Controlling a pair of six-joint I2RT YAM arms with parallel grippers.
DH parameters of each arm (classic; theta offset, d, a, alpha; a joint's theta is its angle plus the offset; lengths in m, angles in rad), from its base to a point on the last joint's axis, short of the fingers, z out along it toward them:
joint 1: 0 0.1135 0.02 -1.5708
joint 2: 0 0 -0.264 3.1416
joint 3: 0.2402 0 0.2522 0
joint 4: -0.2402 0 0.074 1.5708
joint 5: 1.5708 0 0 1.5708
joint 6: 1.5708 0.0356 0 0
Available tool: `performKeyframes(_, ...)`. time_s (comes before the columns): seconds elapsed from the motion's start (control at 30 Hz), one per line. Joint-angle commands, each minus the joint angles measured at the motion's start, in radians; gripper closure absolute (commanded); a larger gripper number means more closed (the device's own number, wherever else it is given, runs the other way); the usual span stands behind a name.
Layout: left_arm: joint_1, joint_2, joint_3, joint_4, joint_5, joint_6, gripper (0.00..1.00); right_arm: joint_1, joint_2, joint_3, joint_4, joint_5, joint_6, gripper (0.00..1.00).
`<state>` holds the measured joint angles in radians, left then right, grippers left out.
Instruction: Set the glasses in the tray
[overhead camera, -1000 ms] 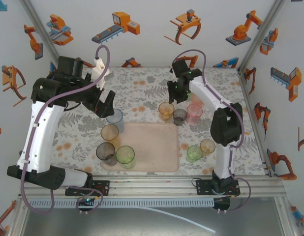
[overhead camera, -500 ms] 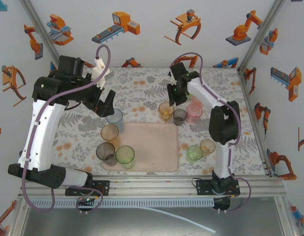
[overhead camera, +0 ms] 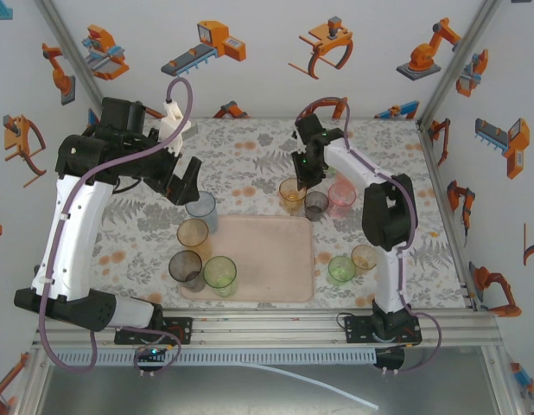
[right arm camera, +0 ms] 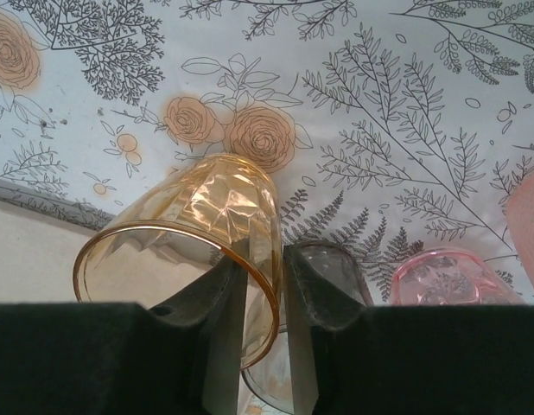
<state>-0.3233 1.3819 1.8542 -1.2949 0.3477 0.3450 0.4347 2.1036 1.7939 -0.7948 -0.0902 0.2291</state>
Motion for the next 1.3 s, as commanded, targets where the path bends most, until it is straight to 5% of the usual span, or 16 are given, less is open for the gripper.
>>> performKeyframes(0.0,0.011,-0.007,0.017,-0.009,-0.002,-0.008,0.03,0.006,0.003,0.036,0.002,0.010,-0.016,0.78)
performKeyframes(0.83,0.024,-0.027,0.004,0.016,0.003,-0.037,0.03,0.014,-0.065,0.101,-0.039,0.064,-0.011,0.87)
performKeyframes(1.27,0.071,-0.015,0.014,0.080,-0.035,-0.125,0.03,0.131,-0.153,0.185,-0.176,0.140,-0.020,0.87)
